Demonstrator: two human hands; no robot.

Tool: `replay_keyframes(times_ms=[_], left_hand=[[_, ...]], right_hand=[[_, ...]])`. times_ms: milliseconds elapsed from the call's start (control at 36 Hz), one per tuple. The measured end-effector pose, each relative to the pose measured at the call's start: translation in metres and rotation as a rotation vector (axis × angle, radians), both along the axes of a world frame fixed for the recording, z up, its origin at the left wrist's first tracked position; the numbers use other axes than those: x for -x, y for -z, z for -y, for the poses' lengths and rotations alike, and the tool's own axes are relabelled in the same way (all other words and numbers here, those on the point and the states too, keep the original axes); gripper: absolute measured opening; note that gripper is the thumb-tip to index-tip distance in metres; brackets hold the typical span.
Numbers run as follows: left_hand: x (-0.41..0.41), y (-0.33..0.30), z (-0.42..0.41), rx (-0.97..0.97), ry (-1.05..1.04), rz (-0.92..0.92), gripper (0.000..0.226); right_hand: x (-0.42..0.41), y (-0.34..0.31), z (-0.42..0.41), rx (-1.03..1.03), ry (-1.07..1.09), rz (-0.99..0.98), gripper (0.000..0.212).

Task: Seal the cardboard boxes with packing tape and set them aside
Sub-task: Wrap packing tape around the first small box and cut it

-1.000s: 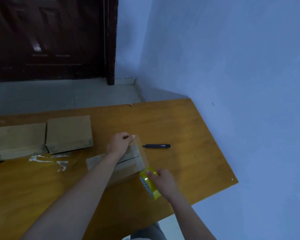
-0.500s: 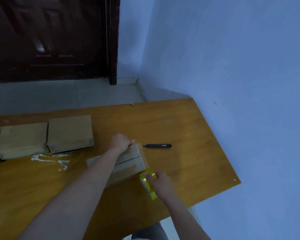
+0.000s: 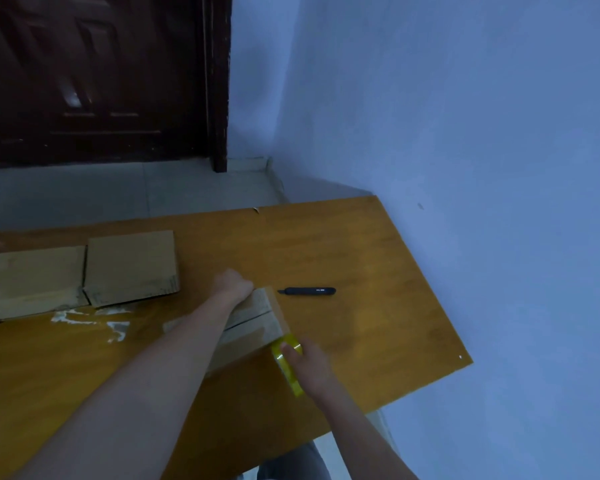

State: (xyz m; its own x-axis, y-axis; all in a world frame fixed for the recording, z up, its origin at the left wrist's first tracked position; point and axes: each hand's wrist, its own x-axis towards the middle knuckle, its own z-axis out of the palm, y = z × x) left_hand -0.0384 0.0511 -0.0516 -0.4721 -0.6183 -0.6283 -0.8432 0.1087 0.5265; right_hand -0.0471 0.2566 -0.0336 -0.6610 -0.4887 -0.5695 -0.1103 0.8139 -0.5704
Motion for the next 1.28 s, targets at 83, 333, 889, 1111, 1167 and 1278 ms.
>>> replay_keyframes(times_ms=[83, 333, 889, 1111, 1167, 1278], left_hand=[[-0.006, -0.001, -0.008, 0.206, -0.096, -0.233, 0.021], [-0.038, 0.002, -0.036, 0.714, 0.206, -0.568, 0.008], [-0.052, 0.021, -0.092, 0.752, 0.316, -0.089, 0.075], [-0.056, 0.033, -0.107, 0.770, 0.323, 0.013, 0.091], [-0.055, 0.035, -0.109, 0.782, 0.320, 0.015, 0.096], [-0.054, 0.035, -0.101, 0.808, 0.327, 0.031, 0.095]], right_hand=[[-0.001, -0.001, -0.001, 0.039, 0.029, -0.011, 0.047], [0.012, 0.007, 0.004, 0.163, 0.053, 0.072, 0.033], [0.038, 0.044, 0.010, 0.013, -0.113, 0.165, 0.040], [0.035, 0.043, -0.002, 0.123, -0.173, 0.322, 0.038], [0.040, 0.045, -0.010, 0.183, -0.185, 0.512, 0.032], [0.064, 0.053, -0.009, 0.215, -0.093, 0.678, 0.037]])
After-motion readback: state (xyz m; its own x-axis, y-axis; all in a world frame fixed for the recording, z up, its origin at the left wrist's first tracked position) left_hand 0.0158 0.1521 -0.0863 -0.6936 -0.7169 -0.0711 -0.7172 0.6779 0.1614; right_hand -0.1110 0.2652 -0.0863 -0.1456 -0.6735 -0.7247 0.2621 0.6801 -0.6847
